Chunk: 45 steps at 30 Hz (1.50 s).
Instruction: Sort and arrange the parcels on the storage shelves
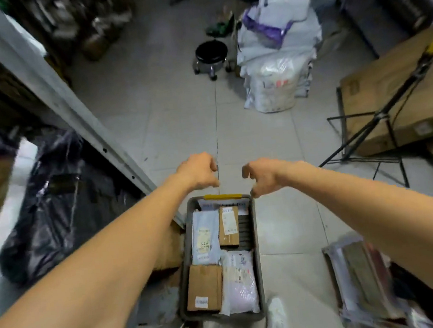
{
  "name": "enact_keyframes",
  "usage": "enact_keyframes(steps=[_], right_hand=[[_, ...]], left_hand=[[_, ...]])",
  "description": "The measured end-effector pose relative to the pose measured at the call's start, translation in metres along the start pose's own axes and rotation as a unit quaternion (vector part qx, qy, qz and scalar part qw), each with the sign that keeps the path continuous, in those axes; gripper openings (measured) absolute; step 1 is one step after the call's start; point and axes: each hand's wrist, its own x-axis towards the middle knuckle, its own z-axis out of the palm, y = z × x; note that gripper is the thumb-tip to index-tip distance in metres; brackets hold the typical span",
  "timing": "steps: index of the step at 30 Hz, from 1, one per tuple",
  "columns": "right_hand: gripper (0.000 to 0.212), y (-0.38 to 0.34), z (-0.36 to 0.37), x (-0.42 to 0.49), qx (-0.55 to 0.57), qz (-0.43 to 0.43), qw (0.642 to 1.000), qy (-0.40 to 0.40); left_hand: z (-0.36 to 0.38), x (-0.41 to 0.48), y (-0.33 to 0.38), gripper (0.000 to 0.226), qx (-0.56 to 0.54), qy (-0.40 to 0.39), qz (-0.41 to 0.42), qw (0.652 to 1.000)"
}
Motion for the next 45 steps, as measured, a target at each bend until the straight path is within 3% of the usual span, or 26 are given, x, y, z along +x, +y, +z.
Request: enact_keyframes(steps=[6, 11, 19, 24, 31, 34, 43, 45], right_hand=[[0.068, -0.013, -0.093, -0.059, -0.022, -0.014, 0.996, 0.079], [0.066, -0.011, -0.124, -0.095, -0.029, -0.01, 0.991, 0.128], [0.054, -0.011, -0.108, -0.164, 0.001, 0.061, 0.977, 0.204], [0.063, -0.009, -0.061, -0.237, 0.024, 0.152, 0.965, 0.21], [0.061, -0.006, 0.026, -0.36, 0.106, 0.245, 0.932, 0.244], [0.055, -0.008, 0.064, -0.415, 0.146, 0.262, 0.915, 0.271], [0.029, -0.01, 0.149, -0.586, 0.138, 0.371, 0.846, 0.358], [0.044, -0.018, 0.167, -0.627, 0.136, 0.409, 0.828, 0.358]], left_hand=[[-0.083, -0.038, 0.05, 0.027, 0.037, 0.046, 0.046, 0.997], [-0.115, -0.051, 0.07, 0.03, 0.079, 0.064, 0.076, 0.992], [-0.114, -0.067, 0.113, 0.037, 0.132, 0.048, 0.197, 0.97], [-0.09, -0.096, 0.155, 0.037, 0.164, -0.01, 0.295, 0.941], [-0.025, -0.163, 0.217, 0.034, 0.218, -0.079, 0.442, 0.867], [0.017, -0.197, 0.249, 0.033, 0.246, -0.122, 0.505, 0.818], [0.11, -0.333, 0.359, 0.032, 0.235, -0.165, 0.655, 0.699], [0.13, -0.366, 0.384, 0.029, 0.227, -0.174, 0.679, 0.677]])
